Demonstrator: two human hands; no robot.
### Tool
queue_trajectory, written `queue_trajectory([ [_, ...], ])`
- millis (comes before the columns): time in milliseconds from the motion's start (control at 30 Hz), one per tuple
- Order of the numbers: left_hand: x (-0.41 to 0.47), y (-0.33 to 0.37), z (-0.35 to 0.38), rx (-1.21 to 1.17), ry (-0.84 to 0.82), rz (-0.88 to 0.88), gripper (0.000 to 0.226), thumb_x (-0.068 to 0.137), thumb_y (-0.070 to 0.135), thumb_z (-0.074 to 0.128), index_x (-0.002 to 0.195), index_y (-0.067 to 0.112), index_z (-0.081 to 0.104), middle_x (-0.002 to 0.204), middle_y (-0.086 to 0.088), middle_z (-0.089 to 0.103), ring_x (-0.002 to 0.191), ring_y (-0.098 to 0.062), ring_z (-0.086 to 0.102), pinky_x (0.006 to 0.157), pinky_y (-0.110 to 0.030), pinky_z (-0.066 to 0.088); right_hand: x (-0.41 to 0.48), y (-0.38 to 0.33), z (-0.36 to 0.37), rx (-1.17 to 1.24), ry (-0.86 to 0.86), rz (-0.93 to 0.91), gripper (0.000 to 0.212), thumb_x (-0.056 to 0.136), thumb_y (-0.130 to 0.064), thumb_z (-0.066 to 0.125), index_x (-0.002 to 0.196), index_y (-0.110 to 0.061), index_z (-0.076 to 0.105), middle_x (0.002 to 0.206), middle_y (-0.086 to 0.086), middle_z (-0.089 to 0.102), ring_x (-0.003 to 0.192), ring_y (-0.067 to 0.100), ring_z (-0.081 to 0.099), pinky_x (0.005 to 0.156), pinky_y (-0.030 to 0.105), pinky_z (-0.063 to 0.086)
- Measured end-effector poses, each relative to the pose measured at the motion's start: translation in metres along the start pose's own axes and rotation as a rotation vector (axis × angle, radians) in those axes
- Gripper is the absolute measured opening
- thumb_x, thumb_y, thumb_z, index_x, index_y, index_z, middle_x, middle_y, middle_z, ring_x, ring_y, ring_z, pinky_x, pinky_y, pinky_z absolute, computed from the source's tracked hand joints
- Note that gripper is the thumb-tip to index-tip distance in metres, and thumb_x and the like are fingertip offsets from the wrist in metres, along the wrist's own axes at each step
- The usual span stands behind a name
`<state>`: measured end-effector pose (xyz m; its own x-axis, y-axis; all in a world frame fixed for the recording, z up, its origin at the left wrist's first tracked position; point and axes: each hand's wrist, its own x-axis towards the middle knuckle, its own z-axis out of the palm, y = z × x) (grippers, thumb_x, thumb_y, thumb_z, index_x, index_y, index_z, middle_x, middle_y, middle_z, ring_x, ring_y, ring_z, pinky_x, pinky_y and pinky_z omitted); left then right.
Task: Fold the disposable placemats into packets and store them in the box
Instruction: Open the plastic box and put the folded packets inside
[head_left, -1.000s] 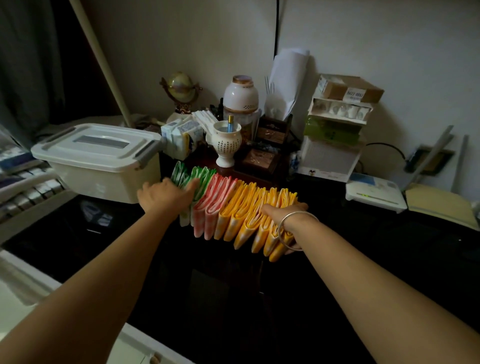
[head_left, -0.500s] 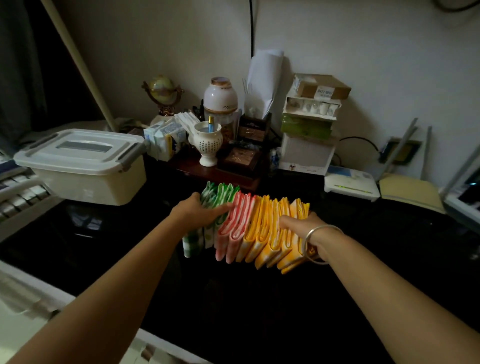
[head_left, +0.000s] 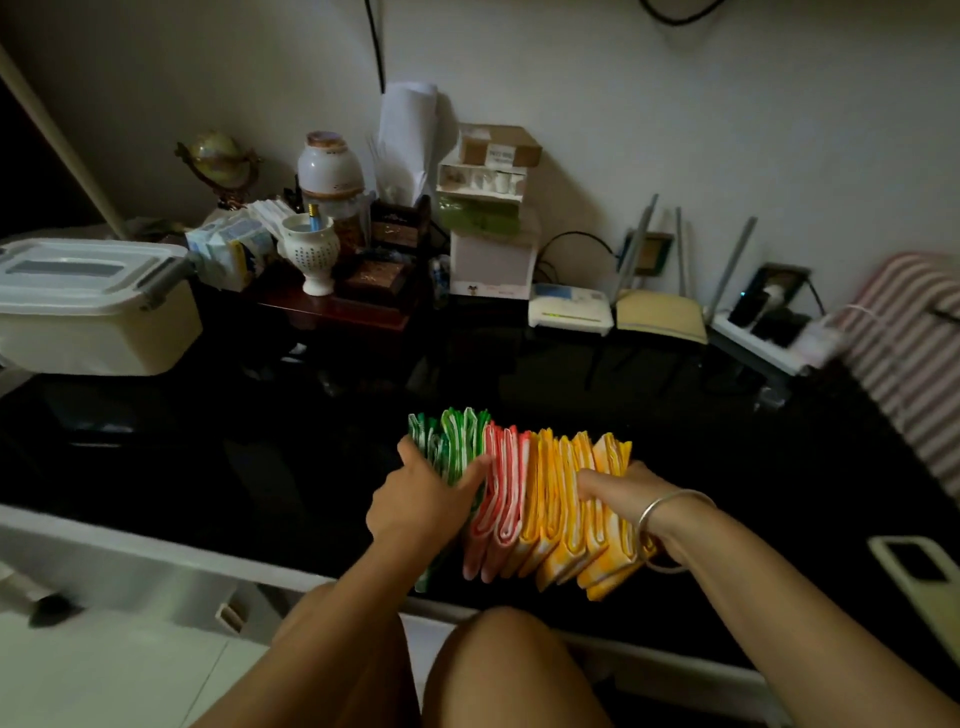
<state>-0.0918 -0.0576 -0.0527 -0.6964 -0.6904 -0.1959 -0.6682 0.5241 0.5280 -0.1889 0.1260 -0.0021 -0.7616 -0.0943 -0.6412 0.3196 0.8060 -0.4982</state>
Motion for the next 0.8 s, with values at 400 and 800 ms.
queue_trajectory([
  [400, -0.015, -0.014, -0.023, -0.077, -0.148, -0.033, 0.043, 0.093, 0.054, 0.055, 0.107, 0.013, 0.054, 0.092, -0.008, 0.065, 0.084, -0.024, 0.066, 0.083, -0.042, 0.058, -0.027, 0.014, 0.003, 0.021, 0.135, -0.038, 0.087, 0.09, -0.072, 0.019, 0.144, -0.006, 0.036, 0.145, 0.017, 0.04, 0.131, 0.033, 0.041, 0.105, 0.043, 0.034],
  [800, -0.021, -0.016, -0.028, 0.09, -0.046, 0.05, 0.065, 0.088, 0.053, 0.062, 0.133, 0.01, 0.042, 0.112, -0.005, 0.066, 0.094, -0.021, 0.066, 0.067, -0.031, 0.05, -0.02, -0.006, 0.008, -0.323, 0.156, -0.155, 0.103, 0.081, -0.082, 0.026, 0.152, -0.01, 0.007, 0.155, 0.016, 0.026, 0.137, 0.036, 0.033, 0.103, 0.044, 0.036],
])
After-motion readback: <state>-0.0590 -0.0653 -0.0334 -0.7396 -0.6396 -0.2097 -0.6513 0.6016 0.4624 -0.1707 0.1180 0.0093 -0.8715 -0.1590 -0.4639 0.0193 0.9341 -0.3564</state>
